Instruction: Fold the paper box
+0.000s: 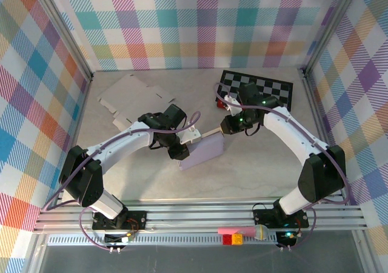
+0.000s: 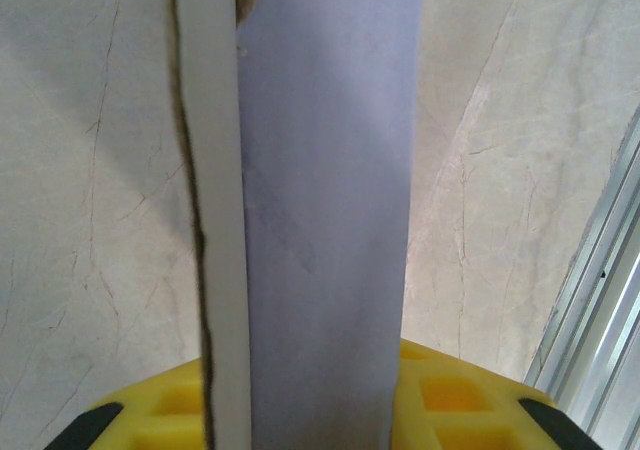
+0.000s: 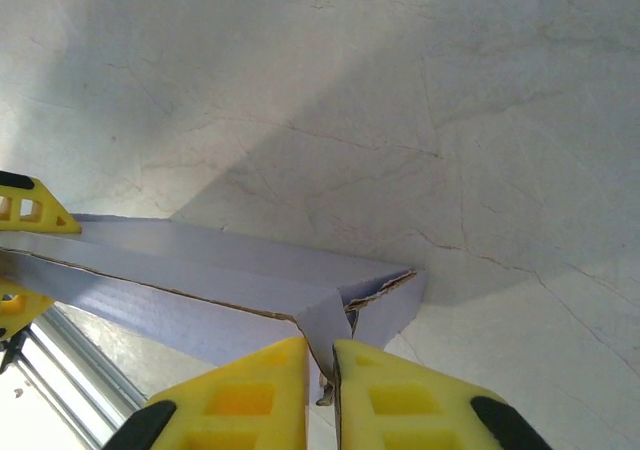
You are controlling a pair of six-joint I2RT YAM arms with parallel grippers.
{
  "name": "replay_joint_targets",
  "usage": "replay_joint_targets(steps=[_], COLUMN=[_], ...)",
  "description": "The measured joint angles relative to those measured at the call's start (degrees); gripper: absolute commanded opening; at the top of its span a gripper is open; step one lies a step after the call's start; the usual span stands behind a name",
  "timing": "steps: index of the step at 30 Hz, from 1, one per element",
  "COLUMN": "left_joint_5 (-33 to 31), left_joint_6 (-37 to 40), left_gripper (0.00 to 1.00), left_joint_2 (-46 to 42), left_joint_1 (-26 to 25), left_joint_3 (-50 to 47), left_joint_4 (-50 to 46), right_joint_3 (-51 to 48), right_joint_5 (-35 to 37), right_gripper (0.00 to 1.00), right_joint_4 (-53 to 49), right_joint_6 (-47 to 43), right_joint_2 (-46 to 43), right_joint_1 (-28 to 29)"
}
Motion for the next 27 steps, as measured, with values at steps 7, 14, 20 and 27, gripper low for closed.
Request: replay_joint_targets(steps=[7,14,20,27], left_joint_5=[0.0,0.0,0.0,0.0], left_joint_6=[-0.1,-0.5,-0.7,-0.9], left_gripper=[0.24,0.24,0.22,0.22], left_joint_2=[0.0,0.0,0.0,0.0], left_joint_1=[0.0,0.0,0.0,0.0], left_joint_3=[0.0,0.0,0.0,0.0], left_joint_4=[0.0,0.0,0.0,0.0], right_joint_3=[0.9,1.8,1.8,2.6], right_joint_5=[3.6,6.3,8.0,9.3], right_gripper=[0.07,0.02,0.12,0.16], right_joint_4=[-0.4,-1.2,-1.2,-1.4], right_joint_6=[0.0,0.0,0.3,0.4], right_joint_2=[0.2,0.6,0.6,0.7], right_joint_1=[1.2,2.5,3.2,3.3])
